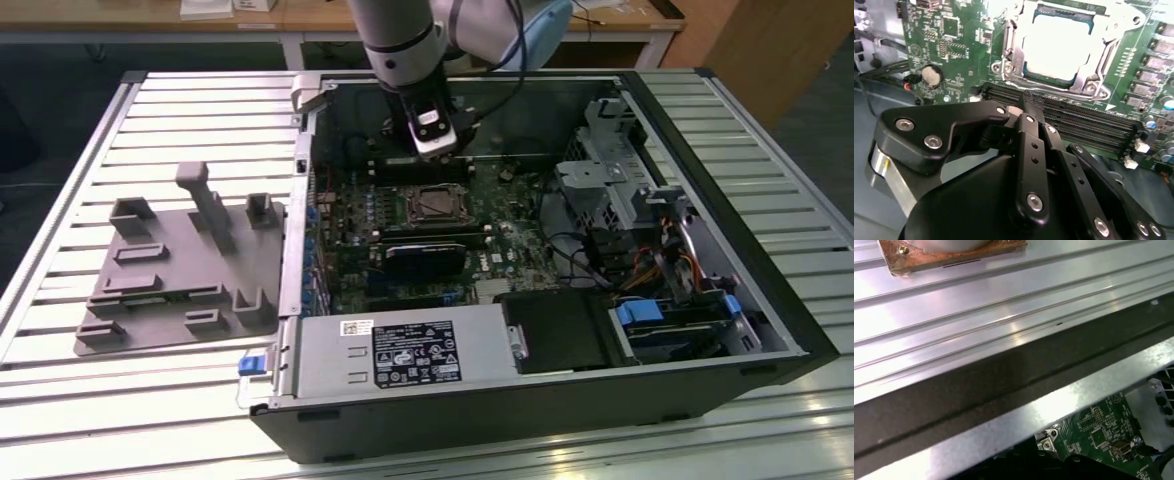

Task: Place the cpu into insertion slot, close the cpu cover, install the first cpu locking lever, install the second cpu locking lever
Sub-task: 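Install the first cpu locking lever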

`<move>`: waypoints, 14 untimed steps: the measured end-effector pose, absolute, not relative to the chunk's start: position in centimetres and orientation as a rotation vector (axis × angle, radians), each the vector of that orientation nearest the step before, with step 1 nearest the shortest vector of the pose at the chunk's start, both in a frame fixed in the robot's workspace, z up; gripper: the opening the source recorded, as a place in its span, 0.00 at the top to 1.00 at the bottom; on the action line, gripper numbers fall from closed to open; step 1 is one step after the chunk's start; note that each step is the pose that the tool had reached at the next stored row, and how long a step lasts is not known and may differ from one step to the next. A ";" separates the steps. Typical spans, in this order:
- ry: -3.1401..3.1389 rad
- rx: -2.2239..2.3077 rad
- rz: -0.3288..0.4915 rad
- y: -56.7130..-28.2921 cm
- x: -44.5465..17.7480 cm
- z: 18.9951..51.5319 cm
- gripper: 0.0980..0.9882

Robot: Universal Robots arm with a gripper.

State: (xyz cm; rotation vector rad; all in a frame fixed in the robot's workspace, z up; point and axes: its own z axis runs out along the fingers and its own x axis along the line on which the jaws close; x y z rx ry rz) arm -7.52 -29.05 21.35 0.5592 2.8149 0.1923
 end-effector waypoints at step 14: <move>2.874 0.557 0.044 -30.2 -7.3 21.3 1.00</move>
